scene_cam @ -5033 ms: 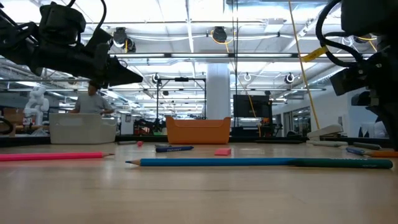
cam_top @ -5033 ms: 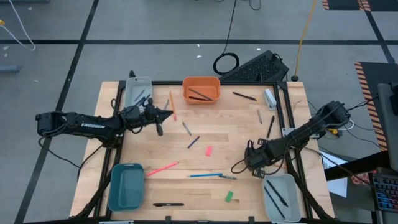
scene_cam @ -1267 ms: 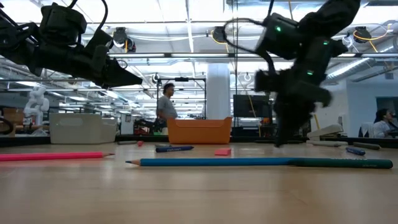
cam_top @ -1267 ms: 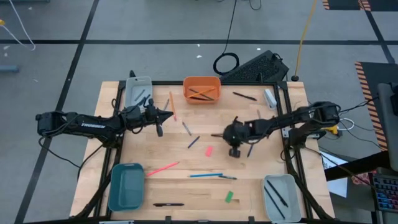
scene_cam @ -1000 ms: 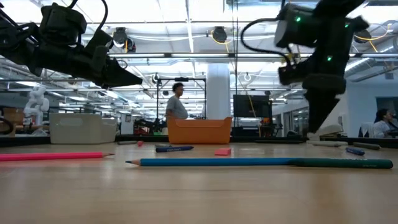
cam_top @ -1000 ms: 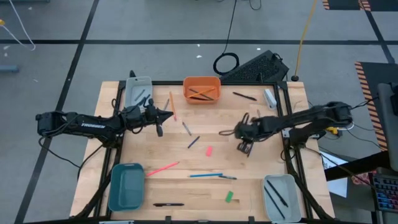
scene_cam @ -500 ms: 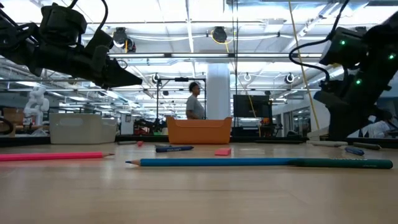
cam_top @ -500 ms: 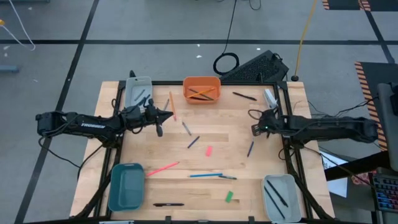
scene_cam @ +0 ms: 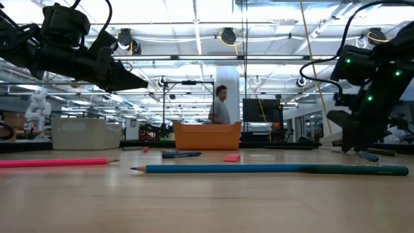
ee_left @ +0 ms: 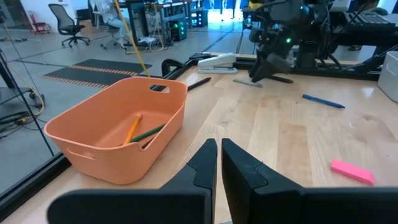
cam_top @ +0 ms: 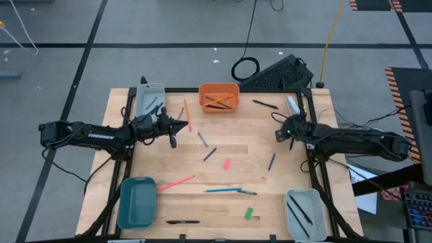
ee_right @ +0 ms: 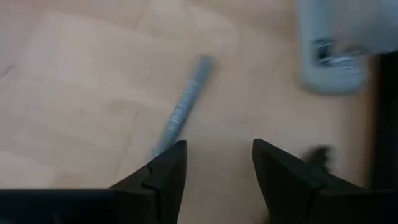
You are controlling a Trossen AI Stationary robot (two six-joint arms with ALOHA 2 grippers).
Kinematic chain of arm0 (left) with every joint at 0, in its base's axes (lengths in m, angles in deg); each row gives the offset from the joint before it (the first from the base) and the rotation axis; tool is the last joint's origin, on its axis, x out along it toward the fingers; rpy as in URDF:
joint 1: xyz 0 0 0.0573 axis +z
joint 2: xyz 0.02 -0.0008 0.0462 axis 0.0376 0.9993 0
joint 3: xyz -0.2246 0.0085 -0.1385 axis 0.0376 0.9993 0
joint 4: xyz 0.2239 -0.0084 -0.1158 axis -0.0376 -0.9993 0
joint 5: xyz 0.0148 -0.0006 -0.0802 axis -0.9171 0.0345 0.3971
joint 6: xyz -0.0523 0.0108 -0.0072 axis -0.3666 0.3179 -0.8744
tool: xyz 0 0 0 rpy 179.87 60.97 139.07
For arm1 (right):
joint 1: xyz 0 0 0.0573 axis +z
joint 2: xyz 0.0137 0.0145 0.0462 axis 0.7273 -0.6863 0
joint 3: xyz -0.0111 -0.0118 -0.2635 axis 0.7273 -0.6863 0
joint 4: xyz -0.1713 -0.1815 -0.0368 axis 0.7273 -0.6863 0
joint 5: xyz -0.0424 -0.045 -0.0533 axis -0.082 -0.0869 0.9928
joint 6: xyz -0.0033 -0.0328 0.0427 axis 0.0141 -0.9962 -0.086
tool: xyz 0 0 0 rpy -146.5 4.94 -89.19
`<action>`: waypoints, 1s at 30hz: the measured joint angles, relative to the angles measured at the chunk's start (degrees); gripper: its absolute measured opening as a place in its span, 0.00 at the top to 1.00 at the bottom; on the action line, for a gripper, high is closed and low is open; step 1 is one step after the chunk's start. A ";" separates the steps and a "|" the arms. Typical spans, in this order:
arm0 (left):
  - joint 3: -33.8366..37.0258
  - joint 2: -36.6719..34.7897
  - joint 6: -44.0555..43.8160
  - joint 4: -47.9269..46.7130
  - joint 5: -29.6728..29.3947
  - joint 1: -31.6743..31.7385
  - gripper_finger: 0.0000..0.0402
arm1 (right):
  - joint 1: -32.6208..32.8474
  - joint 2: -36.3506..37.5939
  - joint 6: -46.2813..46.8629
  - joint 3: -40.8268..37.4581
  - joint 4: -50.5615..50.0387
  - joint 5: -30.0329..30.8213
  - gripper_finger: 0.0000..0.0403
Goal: Sort crayons/erasers/pens/pencils in bins
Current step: Put the gray crayon into the top gray bin
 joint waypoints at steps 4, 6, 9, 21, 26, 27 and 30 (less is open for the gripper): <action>0.00 0.00 0.00 -0.13 0.02 0.00 0.94 | -0.11 -1.02 -0.41 -2.16 5.96 -0.72 0.60; 0.00 0.00 0.00 -0.13 0.02 0.00 0.94 | -0.11 -0.93 -0.30 -2.40 6.19 -0.76 0.61; 0.00 0.00 0.00 -0.19 0.04 0.00 0.94 | -0.11 -0.85 0.46 -2.48 6.96 -0.87 0.62; 0.00 0.00 0.03 -0.15 0.07 0.00 0.94 | 0.07 -1.36 5.46 -1.60 18.79 -1.74 0.48; 0.00 0.00 0.02 -0.13 0.07 0.00 0.94 | 0.08 -5.82 5.06 -1.60 20.52 1.84 0.45; 0.00 0.00 0.02 -0.11 0.07 0.00 0.94 | 0.09 -6.99 5.10 -1.60 20.61 2.07 0.45; 0.00 0.00 0.02 -0.10 0.07 0.00 0.94 | 0.09 -10.76 5.93 -1.60 22.51 2.12 0.45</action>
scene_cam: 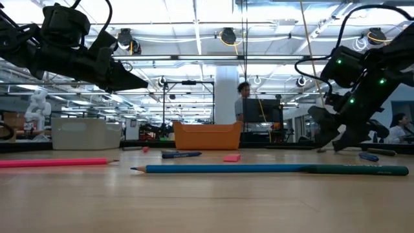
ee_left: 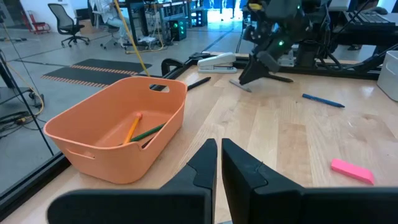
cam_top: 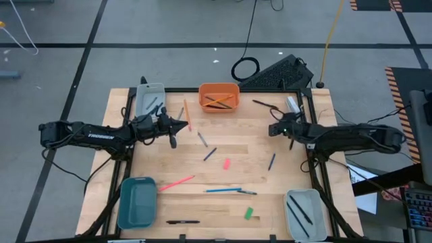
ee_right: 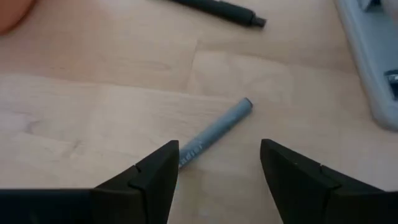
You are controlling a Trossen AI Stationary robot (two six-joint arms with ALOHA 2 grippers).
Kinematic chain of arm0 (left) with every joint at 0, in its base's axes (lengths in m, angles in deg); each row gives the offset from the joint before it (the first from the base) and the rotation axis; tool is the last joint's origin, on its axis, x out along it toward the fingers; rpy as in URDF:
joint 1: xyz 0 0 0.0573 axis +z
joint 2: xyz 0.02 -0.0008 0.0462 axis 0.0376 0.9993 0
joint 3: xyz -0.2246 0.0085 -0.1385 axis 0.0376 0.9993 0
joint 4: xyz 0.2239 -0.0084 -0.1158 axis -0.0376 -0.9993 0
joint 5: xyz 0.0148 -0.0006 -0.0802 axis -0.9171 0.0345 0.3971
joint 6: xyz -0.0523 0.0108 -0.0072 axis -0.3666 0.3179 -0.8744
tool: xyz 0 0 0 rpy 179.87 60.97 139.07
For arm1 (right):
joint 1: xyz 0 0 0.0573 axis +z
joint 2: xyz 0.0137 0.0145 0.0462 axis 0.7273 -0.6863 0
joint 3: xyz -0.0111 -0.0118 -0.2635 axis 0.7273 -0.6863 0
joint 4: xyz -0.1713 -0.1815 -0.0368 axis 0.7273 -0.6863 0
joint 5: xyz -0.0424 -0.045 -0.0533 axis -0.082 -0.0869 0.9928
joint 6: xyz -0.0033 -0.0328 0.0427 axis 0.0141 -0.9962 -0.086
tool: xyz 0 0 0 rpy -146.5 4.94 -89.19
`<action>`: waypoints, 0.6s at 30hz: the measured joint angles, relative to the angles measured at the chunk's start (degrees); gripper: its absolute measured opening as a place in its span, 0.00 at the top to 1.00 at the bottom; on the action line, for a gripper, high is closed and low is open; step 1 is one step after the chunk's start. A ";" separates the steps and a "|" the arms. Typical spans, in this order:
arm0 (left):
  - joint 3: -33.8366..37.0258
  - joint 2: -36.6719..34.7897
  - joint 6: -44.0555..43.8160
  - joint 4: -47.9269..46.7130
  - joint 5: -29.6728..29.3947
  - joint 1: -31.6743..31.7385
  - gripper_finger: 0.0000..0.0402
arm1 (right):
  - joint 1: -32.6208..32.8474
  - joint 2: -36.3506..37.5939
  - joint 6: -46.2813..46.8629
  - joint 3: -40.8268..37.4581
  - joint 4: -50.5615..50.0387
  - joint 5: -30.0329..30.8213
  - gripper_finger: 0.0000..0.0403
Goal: Sort crayons/erasers/pens/pencils in bins
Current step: Put the gray crayon into the top gray bin
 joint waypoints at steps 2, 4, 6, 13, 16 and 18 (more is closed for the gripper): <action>0.00 0.00 0.00 0.01 0.00 0.00 0.94 | 0.00 -2.35 0.02 0.00 3.54 0.15 0.45; 0.01 0.00 -0.05 0.01 0.01 0.00 0.94 | 0.00 -4.20 -0.44 0.00 7.18 0.18 0.45; 0.00 0.00 -0.07 0.01 0.00 0.00 0.94 | -0.13 -5.57 -1.09 0.08 9.80 0.18 0.45; 0.00 0.00 -0.11 0.01 0.00 0.00 0.94 | -1.55 -7.02 -1.10 0.20 8.86 0.17 0.46; 0.00 0.00 -0.13 0.01 0.02 0.00 0.94 | -2.12 -6.70 -1.41 0.20 8.33 0.13 0.48; 0.00 0.00 -0.17 0.01 0.02 0.00 0.94 | -2.53 -6.20 -1.92 0.20 7.93 -0.10 0.49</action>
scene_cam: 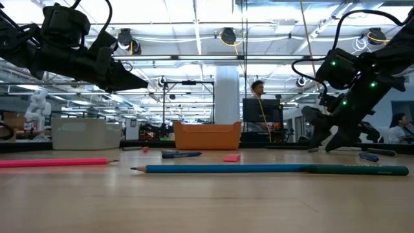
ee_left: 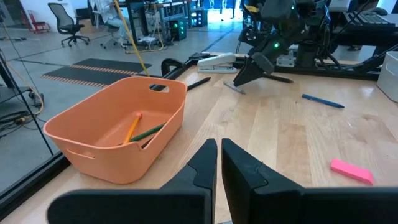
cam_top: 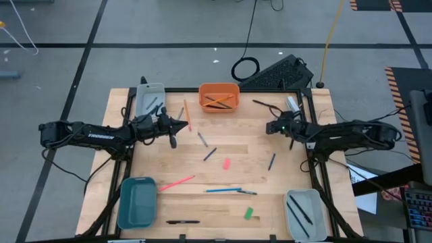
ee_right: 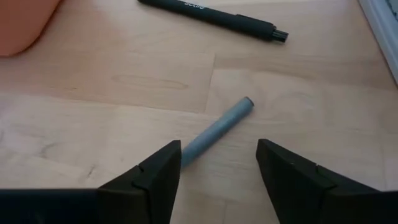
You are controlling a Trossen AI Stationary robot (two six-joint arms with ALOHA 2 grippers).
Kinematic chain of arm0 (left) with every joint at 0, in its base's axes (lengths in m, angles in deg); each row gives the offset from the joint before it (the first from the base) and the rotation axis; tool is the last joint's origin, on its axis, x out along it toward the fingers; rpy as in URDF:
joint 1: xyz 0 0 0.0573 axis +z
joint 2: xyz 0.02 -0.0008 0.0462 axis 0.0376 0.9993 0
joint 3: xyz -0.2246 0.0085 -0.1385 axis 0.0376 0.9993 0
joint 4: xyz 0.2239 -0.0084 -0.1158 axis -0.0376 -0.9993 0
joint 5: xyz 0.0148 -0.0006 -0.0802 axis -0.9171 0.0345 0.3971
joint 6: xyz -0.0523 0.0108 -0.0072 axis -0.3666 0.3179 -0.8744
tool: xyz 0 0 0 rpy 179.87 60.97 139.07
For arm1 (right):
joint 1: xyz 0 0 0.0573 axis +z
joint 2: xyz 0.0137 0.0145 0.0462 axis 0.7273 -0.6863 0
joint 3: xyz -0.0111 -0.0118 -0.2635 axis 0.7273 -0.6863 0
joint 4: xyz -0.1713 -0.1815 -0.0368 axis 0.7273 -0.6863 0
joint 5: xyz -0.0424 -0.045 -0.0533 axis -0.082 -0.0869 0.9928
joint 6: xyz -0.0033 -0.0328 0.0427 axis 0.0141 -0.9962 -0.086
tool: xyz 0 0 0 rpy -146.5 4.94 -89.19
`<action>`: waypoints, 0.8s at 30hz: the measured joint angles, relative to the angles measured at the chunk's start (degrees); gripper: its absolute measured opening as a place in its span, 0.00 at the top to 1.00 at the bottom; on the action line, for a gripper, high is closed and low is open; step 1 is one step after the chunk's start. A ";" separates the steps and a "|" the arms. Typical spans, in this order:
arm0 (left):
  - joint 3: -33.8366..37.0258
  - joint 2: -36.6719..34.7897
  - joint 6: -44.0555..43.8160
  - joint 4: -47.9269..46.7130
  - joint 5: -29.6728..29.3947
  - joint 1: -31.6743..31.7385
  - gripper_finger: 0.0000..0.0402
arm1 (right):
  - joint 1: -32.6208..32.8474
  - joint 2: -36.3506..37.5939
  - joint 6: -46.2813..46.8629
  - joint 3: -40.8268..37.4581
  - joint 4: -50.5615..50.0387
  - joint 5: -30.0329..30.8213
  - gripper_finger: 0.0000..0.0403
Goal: Sort crayons/erasers/pens/pencils in bins
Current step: Put the gray crayon into the top gray bin
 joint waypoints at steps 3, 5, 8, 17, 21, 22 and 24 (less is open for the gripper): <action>0.00 0.00 -0.04 -0.02 0.00 0.00 0.94 | -0.70 0.93 -0.81 0.21 -1.55 -0.17 0.50; 0.02 0.00 -0.05 -0.04 0.00 0.00 0.94 | -1.11 1.25 -1.45 1.78 -5.57 -0.17 0.51; 0.00 0.00 -0.03 -0.04 0.00 0.00 0.94 | -1.51 1.40 -3.10 5.44 -11.69 -0.17 0.52; 0.02 0.00 0.11 -0.15 0.00 0.00 0.94 | -1.70 1.44 -21.71 13.47 -13.54 -12.44 0.54; 0.01 0.00 0.11 -0.17 0.00 0.00 0.94 | -1.89 0.66 -27.82 13.76 -13.56 -12.16 0.60; 0.02 0.00 0.08 -0.17 0.00 0.00 0.94 | -1.91 0.08 -28.11 13.53 -13.50 -12.23 0.64; 0.00 0.00 0.08 -0.04 0.00 0.00 0.94 | -1.87 -1.41 -28.62 13.04 -13.80 -12.27 0.73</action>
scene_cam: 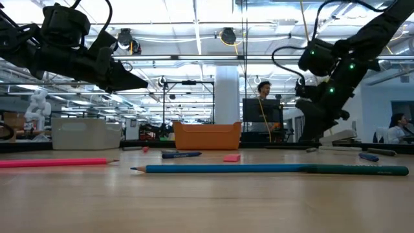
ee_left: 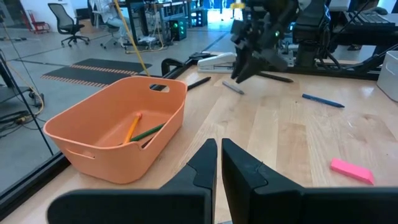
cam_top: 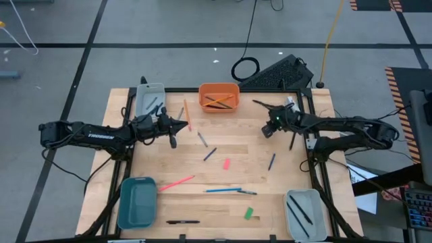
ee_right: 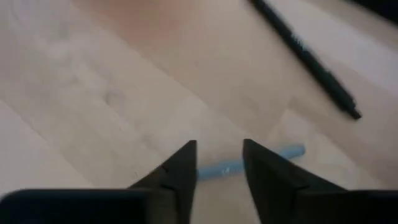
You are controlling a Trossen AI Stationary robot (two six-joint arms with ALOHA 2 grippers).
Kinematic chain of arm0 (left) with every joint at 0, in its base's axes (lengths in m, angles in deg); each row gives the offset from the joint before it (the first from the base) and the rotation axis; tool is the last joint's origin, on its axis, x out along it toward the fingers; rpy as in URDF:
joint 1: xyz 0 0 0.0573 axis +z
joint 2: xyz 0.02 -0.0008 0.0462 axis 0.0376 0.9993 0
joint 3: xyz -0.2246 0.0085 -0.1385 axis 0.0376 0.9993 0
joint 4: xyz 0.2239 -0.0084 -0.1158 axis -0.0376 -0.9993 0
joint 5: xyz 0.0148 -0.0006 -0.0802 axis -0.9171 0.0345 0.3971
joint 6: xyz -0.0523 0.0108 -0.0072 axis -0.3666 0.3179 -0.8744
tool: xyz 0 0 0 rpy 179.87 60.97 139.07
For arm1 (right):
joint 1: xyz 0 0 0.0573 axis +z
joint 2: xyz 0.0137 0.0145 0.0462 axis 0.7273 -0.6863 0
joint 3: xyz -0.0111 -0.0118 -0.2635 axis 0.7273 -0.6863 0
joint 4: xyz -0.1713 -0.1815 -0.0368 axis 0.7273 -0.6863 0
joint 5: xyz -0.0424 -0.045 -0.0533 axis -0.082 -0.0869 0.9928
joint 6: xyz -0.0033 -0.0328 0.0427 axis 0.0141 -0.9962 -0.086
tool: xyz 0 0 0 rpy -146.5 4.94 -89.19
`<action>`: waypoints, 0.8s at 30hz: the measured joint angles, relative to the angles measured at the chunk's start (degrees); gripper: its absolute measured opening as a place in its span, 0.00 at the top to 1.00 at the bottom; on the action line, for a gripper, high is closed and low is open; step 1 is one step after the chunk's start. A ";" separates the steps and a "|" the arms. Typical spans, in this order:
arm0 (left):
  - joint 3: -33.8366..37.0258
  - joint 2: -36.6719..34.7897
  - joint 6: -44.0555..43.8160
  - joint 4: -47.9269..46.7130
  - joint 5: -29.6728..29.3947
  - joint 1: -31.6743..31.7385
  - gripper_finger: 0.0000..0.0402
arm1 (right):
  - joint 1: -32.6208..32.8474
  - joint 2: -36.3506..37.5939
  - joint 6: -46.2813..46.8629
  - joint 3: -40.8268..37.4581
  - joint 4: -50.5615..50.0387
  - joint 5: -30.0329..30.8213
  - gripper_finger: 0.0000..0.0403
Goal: Sort crayons/erasers/pens/pencils in bins
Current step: Put the gray crayon into the top gray bin
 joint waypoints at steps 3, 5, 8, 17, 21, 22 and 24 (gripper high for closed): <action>0.02 0.00 -0.02 0.01 0.00 0.00 0.94 | 0.19 -2.94 -1.09 -0.11 1.38 -0.39 0.88; 0.02 0.00 -0.04 0.01 0.00 0.00 0.94 | 0.20 -4.91 -2.40 -0.14 5.12 -1.48 0.96; 0.02 0.00 -0.12 0.01 0.00 0.00 0.94 | 0.16 -7.60 -3.58 -0.08 9.63 -3.02 0.98; 0.00 0.00 -0.14 0.01 0.00 0.00 0.94 | 0.14 -8.70 -1.86 0.03 3.44 -4.35 0.98; 0.02 0.00 -0.12 -0.21 0.00 0.00 0.94 | 0.18 -5.91 -1.68 0.00 -0.70 -4.58 0.98; 0.02 0.00 -0.14 -0.23 0.00 0.00 0.94 | 0.18 -4.99 -1.54 -0.07 -1.91 -4.65 0.98; 0.02 0.00 -0.12 -0.23 0.00 0.00 0.94 | 0.18 -3.04 -0.86 -0.17 -4.43 -4.77 0.98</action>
